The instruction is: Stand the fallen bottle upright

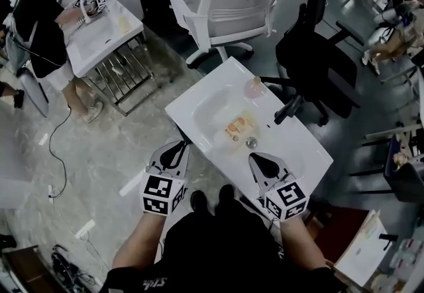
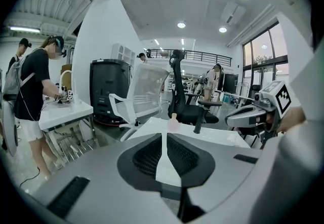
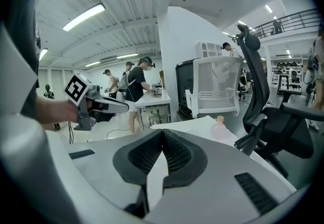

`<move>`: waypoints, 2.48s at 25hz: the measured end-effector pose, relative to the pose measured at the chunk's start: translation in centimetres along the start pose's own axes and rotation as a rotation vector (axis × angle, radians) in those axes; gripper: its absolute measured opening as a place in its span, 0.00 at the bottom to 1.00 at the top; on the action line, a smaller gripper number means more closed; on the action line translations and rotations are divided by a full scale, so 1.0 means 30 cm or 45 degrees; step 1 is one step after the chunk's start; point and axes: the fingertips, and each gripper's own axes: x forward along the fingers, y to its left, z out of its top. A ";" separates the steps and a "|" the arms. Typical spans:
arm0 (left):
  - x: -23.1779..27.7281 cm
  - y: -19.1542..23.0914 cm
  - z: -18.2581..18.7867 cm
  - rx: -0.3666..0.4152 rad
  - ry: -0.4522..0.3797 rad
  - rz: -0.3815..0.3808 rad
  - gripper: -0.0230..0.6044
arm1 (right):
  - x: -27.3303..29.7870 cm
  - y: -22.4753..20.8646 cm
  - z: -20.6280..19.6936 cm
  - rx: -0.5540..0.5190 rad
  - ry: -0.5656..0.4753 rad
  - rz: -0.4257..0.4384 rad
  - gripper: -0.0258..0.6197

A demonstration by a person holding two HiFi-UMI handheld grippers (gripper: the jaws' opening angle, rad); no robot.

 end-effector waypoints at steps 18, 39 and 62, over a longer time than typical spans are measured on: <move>0.253 -0.058 -0.103 0.052 0.243 -0.015 0.11 | 0.261 -0.195 -0.267 0.001 0.139 0.118 0.12; 0.210 -0.029 -0.306 -0.040 0.319 -0.009 0.32 | 0.386 0.074 -0.303 0.082 0.165 0.415 0.27; 0.117 -0.034 -0.306 -0.085 0.264 -0.035 0.26 | 0.358 0.252 0.019 -0.021 -0.062 0.407 0.06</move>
